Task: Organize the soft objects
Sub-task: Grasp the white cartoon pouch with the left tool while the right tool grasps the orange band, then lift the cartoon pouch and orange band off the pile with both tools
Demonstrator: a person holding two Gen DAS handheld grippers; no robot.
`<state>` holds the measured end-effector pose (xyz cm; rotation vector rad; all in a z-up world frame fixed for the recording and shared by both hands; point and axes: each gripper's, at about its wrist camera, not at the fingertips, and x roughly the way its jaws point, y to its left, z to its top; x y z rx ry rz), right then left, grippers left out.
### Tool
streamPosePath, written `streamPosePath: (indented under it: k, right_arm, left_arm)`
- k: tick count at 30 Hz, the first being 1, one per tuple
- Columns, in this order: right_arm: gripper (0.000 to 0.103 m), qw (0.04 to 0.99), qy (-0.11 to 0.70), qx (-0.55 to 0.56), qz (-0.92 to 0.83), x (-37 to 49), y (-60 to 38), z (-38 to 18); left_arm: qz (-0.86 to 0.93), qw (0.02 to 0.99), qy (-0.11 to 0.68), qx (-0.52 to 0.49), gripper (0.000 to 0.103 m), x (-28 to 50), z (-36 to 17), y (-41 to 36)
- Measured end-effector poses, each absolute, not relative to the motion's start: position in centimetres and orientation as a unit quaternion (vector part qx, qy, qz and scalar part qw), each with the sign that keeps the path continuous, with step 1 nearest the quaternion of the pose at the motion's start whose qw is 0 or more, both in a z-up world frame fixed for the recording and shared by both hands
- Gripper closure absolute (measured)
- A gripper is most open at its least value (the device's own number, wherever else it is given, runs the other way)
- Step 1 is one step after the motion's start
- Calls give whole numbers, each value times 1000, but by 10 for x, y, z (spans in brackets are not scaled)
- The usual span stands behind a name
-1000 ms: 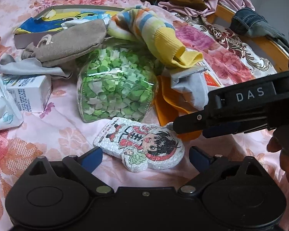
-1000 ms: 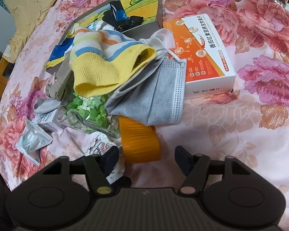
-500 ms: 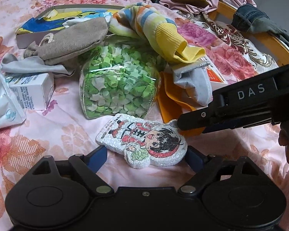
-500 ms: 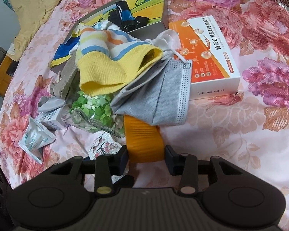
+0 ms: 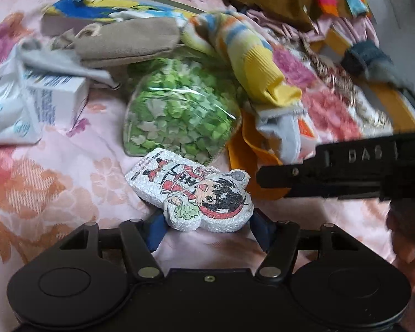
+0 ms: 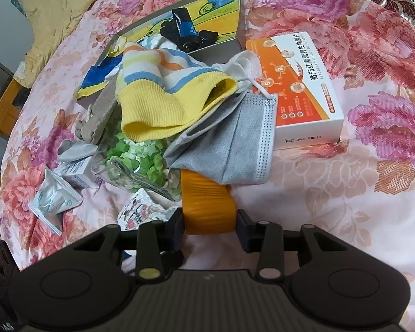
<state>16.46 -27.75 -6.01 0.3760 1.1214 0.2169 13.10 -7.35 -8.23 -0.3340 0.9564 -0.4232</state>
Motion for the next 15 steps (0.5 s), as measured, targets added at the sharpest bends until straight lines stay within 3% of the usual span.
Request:
streamPosePath:
  k: [4,15]
  right_arm:
    - [60,825,528,176,103,164,-278,-60]
    - [60,824,529,175,103,163,-276,-60]
  left_arm:
    - [-192,835,457,-239,37,132,-86,-59]
    - [-181,807,446,-343,28,130,-92,-39]
